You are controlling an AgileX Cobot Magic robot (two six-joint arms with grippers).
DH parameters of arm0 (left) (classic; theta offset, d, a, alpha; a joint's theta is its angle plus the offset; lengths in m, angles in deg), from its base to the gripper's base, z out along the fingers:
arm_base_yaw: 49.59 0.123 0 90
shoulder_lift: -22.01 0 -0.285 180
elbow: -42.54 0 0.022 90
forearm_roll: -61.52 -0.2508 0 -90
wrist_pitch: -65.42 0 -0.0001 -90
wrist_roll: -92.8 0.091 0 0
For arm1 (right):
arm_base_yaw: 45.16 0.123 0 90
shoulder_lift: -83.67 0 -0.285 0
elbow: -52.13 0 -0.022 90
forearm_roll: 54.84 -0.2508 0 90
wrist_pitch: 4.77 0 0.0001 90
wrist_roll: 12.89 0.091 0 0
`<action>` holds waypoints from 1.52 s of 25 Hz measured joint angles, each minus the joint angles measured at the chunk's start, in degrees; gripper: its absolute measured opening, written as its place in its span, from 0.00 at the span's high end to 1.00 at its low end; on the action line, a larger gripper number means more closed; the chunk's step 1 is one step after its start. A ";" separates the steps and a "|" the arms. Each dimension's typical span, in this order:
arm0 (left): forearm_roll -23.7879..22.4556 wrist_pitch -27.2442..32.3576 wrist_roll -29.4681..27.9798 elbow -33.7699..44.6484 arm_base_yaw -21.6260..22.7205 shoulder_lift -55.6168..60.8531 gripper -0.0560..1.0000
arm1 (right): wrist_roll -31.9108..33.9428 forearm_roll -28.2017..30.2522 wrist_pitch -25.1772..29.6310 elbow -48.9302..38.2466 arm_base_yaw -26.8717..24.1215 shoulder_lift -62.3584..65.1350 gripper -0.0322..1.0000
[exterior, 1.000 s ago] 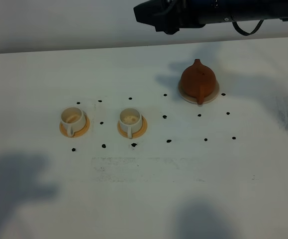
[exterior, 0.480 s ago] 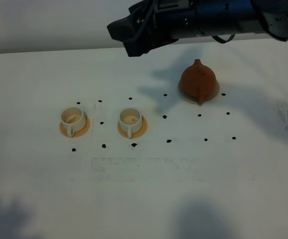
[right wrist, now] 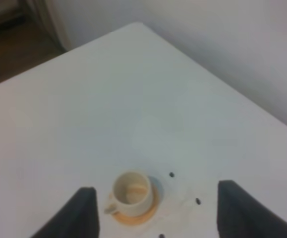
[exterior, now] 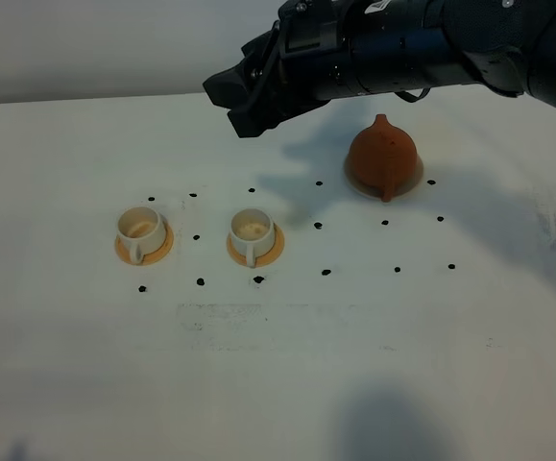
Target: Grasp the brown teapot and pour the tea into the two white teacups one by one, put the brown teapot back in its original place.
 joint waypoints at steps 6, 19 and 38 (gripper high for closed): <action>-0.10 -3.16 -1.22 4.67 0.00 1.52 0.63 | 4.06 4.08 -0.56 1.93 0.00 -0.35 0.48; -0.56 -6.41 -1.25 18.53 0.00 1.60 0.64 | 13.28 13.32 2.19 9.48 0.04 -7.68 0.48; -1.42 -7.49 -1.44 20.15 0.00 1.60 0.64 | 19.93 21.92 -0.89 9.68 0.04 -10.01 0.48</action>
